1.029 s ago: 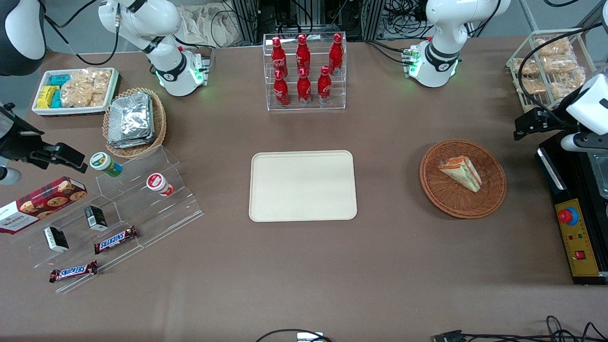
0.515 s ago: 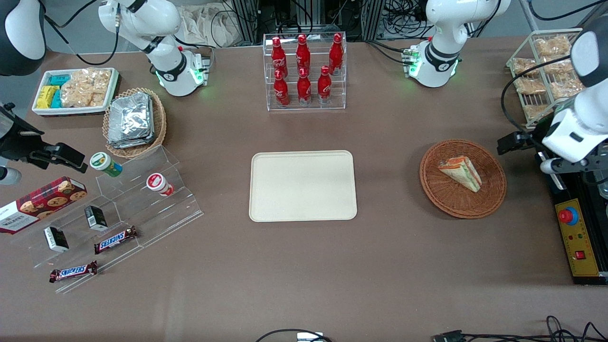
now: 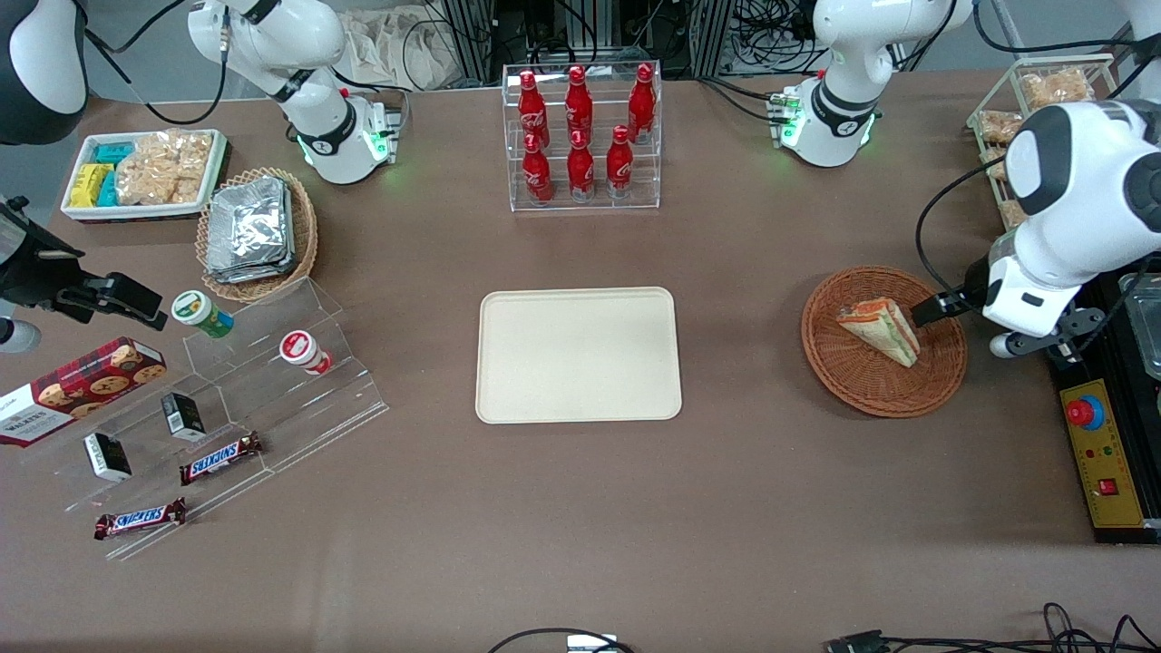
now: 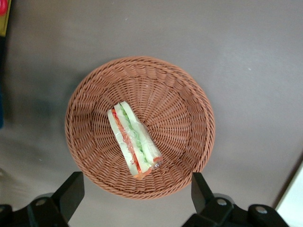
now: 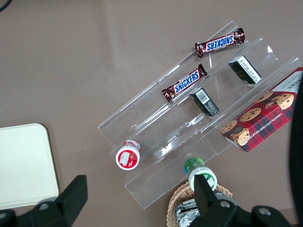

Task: Place sandwich from basket to tray
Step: 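Move the open left gripper over the wrapped sandwich in the wicker basket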

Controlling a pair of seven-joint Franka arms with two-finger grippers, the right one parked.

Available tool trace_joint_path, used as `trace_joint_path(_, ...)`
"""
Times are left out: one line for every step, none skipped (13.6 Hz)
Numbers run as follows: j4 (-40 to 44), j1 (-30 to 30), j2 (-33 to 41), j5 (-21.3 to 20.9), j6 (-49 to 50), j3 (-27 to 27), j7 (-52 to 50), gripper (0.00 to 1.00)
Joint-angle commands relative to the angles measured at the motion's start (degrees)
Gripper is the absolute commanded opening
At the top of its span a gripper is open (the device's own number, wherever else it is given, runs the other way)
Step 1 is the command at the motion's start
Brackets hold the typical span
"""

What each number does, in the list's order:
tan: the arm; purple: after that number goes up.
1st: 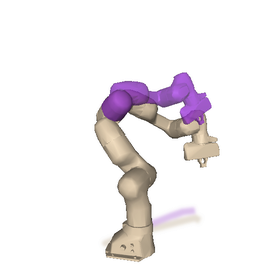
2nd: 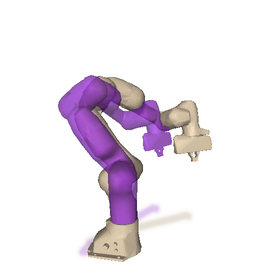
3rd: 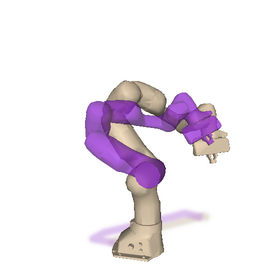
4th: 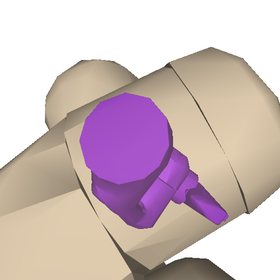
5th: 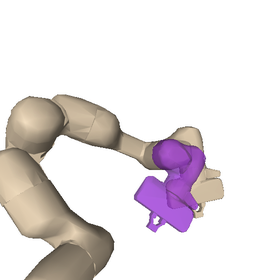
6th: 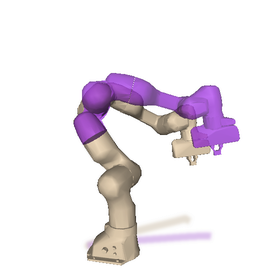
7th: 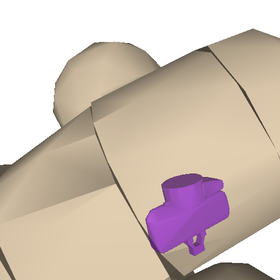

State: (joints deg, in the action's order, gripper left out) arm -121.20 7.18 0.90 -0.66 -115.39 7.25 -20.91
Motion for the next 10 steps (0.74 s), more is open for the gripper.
trace_joint_path(-5.3,-0.3,2.2,-1.9,-4.3,0.2,-6.2,1.00)
trace_joint_path(-6.6,-0.3,2.1,-2.4,-5.5,0.2,-7.5,1.00)
trace_joint_path(-8.0,-0.3,2.0,-2.6,-7.2,0.2,-8.8,1.00)
trace_joint_path(-9.1,-0.3,1.6,-2.6,-8.5,0.2,-9.9,1.00)
trace_joint_path(-10.4,-0.3,1.6,-3.3,-9.9,0.2,-10.4,1.00)
trace_joint_path(-11.8,-0.3,1.5,-3.6,-11.7,0.2,-11.2,1.00)
trace_joint_path(-12.9,-0.3,0.8,-3.6,-13.5,0.2,-13.0,1.00)
trace_joint_path(-13.7,-0.3,-0.4,-3.7,-15.5,0.2,-14.8,1.00)
trace_joint_path(-14.8,-0.3,-1.2,-3.7,-18.1,0.2,-15.5,1.00)
trace_joint_path(-16.4,-0.3,-1.6,-3.7,-20.7,0.2,-15.9,1.00)
